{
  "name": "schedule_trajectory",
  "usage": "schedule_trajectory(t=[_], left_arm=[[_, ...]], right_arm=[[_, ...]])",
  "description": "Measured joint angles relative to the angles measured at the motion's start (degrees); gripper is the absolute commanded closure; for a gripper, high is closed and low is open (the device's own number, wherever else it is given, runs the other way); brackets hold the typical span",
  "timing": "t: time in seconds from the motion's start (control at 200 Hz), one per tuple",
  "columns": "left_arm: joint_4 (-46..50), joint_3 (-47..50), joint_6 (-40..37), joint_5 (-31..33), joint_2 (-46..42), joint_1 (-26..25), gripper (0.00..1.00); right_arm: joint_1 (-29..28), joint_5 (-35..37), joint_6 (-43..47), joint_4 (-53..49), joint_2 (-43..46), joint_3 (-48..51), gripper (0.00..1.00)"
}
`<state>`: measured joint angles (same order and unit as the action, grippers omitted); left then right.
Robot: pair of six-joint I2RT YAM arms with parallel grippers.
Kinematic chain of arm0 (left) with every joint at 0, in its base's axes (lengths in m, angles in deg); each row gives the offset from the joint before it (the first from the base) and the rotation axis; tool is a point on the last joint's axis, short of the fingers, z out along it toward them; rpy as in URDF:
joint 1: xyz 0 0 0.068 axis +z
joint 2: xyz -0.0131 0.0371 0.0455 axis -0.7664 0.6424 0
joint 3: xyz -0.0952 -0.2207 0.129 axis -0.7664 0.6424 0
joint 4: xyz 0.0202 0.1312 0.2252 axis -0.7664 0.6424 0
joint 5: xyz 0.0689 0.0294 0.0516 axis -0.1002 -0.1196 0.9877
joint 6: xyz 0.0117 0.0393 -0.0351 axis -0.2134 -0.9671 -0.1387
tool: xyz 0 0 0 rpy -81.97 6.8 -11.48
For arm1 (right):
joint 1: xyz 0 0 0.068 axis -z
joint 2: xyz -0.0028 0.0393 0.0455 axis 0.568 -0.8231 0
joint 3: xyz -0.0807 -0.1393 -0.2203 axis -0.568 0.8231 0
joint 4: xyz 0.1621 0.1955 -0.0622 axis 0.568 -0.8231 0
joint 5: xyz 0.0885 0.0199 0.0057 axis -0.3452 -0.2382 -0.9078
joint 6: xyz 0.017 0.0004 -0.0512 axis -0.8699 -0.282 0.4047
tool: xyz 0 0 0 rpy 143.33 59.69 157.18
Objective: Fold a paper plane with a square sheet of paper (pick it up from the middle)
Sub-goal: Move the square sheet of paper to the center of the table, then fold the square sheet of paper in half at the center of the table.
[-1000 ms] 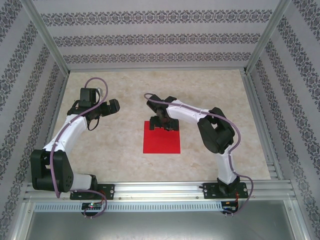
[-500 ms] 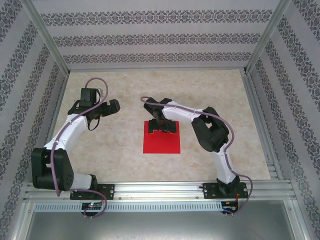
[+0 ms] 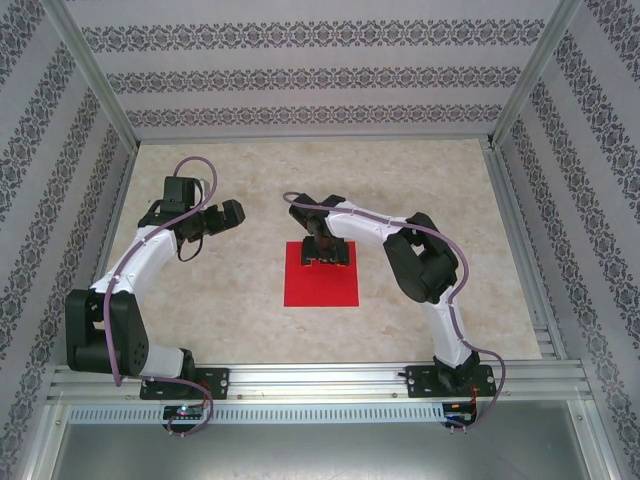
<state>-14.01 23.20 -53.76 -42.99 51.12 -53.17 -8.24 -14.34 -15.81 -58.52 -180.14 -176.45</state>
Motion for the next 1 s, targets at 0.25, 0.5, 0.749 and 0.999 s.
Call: schedule_trajectory(t=[0.25, 0.5, 0.749, 0.999], left_arm=[[0.6, 0.8, 1.2, -0.8, 0.0, -0.4, 0.01], [0.6, 4.3, 4.2, -3.7, 1.0, -3.8, 0.16], [0.3, 6.6, 6.7, -5.2, 4.2, -7.9, 0.18], [-0.2, 7.2, 8.2, -5.6, 5.0, -9.4, 0.18]], right_arm=[[-0.2, 0.6, 0.5, 0.2, 0.6, 0.0, 0.16], [-0.6, 0.6, 2.7, 1.1, 3.6, 0.1, 0.02], [-2.6, 0.6, 2.9, 1.1, 2.7, 0.1, 0.02], [-3.1, 0.6, 3.0, 1.1, 0.8, 0.3, 0.02]])
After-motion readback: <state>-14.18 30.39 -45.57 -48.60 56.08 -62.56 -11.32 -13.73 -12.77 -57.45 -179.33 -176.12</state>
